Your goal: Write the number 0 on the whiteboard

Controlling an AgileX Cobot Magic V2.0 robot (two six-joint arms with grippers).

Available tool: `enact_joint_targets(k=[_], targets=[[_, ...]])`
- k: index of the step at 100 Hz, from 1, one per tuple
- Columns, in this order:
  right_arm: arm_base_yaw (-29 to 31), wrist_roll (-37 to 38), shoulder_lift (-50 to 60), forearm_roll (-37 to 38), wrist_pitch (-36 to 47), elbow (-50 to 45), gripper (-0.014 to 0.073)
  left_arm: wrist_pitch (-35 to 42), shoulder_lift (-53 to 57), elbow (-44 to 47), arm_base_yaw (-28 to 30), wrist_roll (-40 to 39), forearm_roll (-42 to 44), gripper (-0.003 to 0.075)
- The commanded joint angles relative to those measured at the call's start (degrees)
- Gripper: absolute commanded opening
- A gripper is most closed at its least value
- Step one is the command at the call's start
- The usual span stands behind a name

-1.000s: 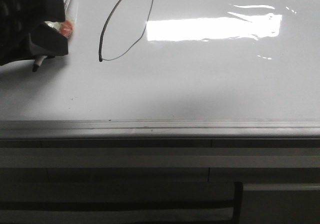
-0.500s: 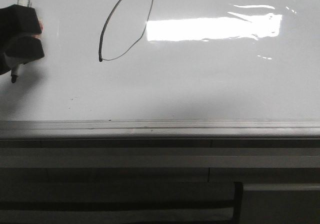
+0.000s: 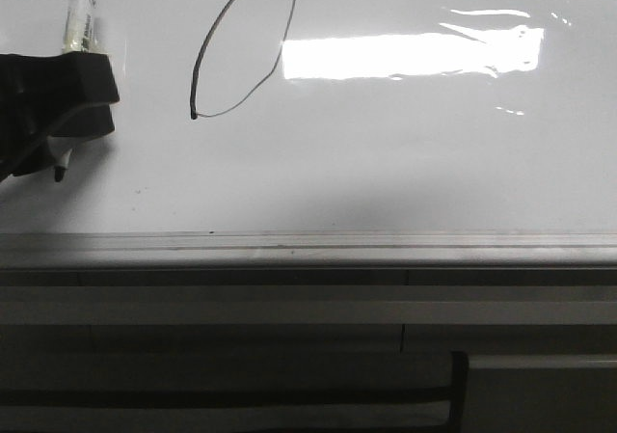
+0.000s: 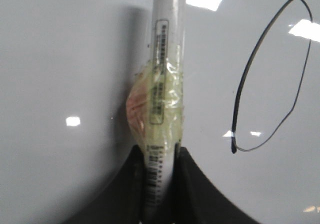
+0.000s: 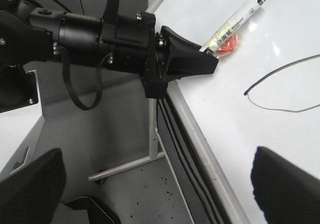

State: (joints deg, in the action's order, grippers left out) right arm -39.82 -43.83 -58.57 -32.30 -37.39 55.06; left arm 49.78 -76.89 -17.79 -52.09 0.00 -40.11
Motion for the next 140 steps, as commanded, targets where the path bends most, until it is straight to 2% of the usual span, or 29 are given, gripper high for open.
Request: enact_joint_targets(k=[1,43,57,81,88,140], targets=[[0.1,0.0,0.8,-1.0,3.3,1.4,0.0664,5.3,0.4,-1.1,-0.4,-1.0,1.8,-0.0020],[0.1,0.0,0.8,-1.0,3.1,1.4,0.0664,5.4,-0.9,-1.1,-0.3,-1.0,1.8,-0.0001],[0.1,0.0,0.8,-1.0,2.8,1.4,0.0664,5.5,-0.9,-1.1,-0.3,-1.0,1.8,0.0102],[0.1,0.0,0.8,-1.0,2.8,1.4,0.0664,8.0,-0.9,-1.1,-0.3,-1.0,1.9,0.0358],[0.1,0.0,0.8,-1.0,2.8,1.4,0.0664,8.3,-0.9,-1.1,-0.3,-1.0,1.9,0.0400],[0.1,0.0,0.8,-1.0,2.6,1.4,0.0664,9.4,-0.9,-1.1,-0.3,-0.9,1.9,0.0409]])
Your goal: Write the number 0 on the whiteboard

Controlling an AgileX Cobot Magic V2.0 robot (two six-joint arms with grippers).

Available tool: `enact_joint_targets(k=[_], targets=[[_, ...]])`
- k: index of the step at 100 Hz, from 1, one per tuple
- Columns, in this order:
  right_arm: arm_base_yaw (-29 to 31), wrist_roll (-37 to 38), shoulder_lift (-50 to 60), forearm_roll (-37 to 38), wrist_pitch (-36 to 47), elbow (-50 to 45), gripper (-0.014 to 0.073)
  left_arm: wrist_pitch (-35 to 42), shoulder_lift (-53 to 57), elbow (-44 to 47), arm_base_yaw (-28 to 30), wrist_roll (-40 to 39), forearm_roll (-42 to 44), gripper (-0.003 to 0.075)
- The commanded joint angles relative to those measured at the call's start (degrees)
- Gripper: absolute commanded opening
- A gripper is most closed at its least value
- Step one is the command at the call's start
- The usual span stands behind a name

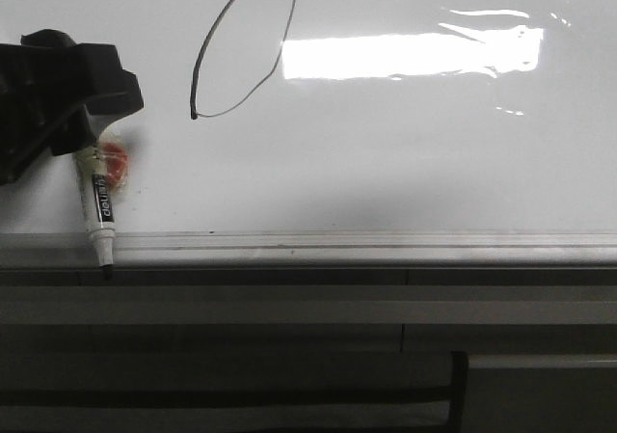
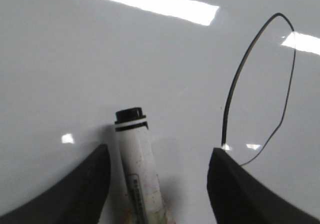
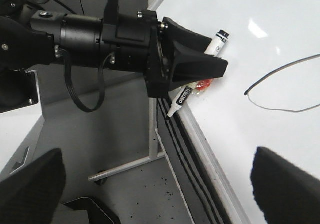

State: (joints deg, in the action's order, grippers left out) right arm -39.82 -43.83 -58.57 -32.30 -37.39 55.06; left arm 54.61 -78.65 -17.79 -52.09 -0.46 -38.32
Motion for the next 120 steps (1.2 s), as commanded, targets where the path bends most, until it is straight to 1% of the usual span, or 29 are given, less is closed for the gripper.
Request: enact_joint_targets(k=[1,32,63,95,107,114,120], targets=[[0.1,0.0,0.8,-1.0,2.5,1.4,0.0664,4.7,0.9,-1.1,-0.3,-0.4,0.1,0.0409],[0.1,0.0,0.8,-1.0,2.5,1.4,0.0664,5.6,0.9,0.4,-0.3,0.8,0.2,0.0412],[0.1,0.0,0.8,-1.0,2.4,1.4,0.0664,12.5,2.1,4.3,-0.4,0.8,1.7,0.0412],[0.1,0.0,1.1,-1.0,2.1,1.4,0.0664,12.7,6.2,5.2,-0.4,0.9,9.5,0.0411],[0.1,0.0,2.7,-0.3,1.2,1.4,0.0663,13.2,8.2,7.4,-0.4,1.1,11.9,0.0411],[0.1,0.0,4.4,0.8,0.8,1.0,0.0663,14.8,10.0,9.7,-0.4,1.1,12.9,0.0410],[0.1,0.0,6.5,1.2,0.7,0.2,0.0663,17.8,11.7,12.3,-0.4,1.1,13.3,0.0402]])
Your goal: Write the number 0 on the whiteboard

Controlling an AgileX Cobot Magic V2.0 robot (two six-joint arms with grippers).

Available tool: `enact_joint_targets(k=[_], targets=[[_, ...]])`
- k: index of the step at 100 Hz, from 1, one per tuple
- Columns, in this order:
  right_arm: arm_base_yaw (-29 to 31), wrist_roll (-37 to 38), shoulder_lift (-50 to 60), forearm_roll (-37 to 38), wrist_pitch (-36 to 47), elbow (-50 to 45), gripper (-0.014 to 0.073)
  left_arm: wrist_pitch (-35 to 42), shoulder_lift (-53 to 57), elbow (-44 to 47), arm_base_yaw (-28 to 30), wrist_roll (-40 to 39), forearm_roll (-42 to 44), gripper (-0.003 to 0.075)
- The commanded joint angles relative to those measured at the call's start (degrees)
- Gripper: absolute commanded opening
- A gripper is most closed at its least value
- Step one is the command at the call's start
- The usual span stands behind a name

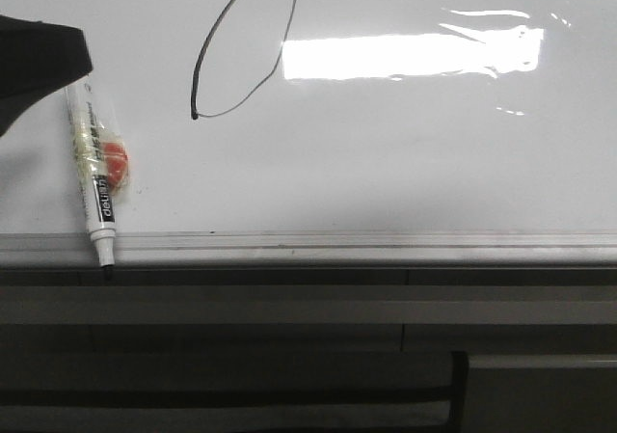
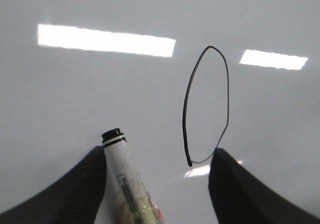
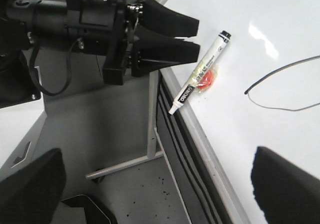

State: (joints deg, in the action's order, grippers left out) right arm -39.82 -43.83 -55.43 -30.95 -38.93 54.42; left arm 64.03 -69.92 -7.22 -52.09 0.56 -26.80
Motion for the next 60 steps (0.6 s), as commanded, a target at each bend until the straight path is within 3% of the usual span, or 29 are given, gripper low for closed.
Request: enact_joint_targets(k=[1,9,16,23,41,60], targets=[[0.1,0.2,3.6,-0.2,2.2,0.7,0.0663,8.7,3.5,2.0,-0.4,0.0,2.0,0.0398],[0.1,1.4,6.8,0.5,2.6,-1.1,0.0651,12.7,6.1,5.3,-0.4,0.0,2.1,0.0317],[0.1,3.6,10.2,1.8,2.5,-2.9,0.0578,14.0,8.8,8.1,-0.4,0.2,2.1,0.0147],[0.1,6.4,14.0,3.2,2.1,-4.9,0.0437,13.1,10.8,9.4,-0.4,0.4,1.9,-0.0020],[0.1,8.4,24.4,5.1,-2.2,-9.2,-0.0065,10.2,12.4,9.2,-0.4,2.2,5.6,-0.0020],[0.1,9.8,35.9,7.2,-5.0,-13.2,-0.0066,9.6,12.4,9.2,-0.4,2.2,6.6,-0.0020]])
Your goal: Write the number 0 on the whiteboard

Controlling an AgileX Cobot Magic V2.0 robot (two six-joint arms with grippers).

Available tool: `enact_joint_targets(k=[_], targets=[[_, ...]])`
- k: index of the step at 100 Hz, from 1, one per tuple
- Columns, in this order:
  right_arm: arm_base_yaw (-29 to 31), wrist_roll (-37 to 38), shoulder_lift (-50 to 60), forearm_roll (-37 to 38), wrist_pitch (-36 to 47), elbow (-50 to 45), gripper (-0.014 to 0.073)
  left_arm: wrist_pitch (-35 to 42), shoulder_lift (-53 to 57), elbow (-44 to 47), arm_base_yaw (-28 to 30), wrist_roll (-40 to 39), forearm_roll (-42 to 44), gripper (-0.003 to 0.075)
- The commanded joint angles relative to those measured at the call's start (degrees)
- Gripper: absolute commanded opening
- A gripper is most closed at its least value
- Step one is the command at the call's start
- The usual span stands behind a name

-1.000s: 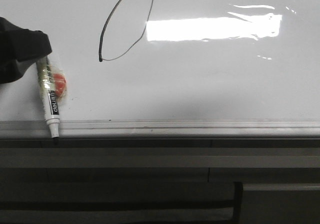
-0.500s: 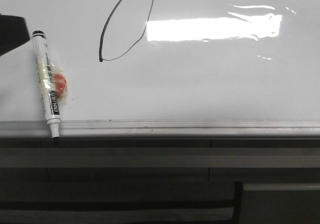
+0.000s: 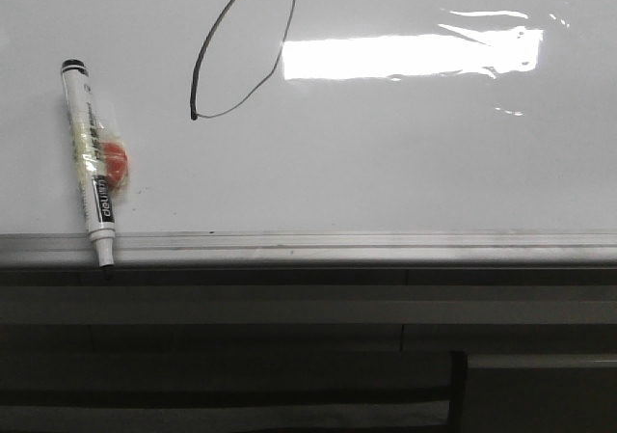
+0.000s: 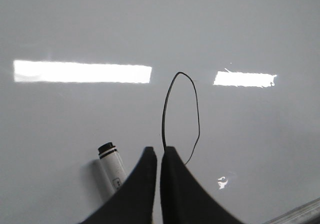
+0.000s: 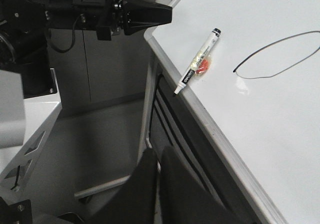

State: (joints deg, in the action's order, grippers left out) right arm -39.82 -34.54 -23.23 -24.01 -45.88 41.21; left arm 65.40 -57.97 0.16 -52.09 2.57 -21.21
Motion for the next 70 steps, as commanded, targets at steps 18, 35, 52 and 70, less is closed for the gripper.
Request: enact_joint_targets(k=[18,35,52,70], targets=[[0.1,0.6,15.2,3.0,-0.5,-4.7,-0.0066,4.3,0.4,1.9,-0.4,0.2,4.9,-0.0020],[0.1,0.6,21.6,3.0,-0.7,-7.7,-0.0069,4.9,0.4,1.9,-0.4,0.2,12.9,-0.0020],[0.1,0.6,22.5,3.0,-2.3,-8.1,-0.0069,4.9,-1.1,1.9,-0.4,0.2,14.8,-0.0020],[0.1,0.6,22.5,3.0,-2.3,-8.1,-0.0069,4.9,-7.0,1.9,-0.4,0.2,14.8,-0.0020]])
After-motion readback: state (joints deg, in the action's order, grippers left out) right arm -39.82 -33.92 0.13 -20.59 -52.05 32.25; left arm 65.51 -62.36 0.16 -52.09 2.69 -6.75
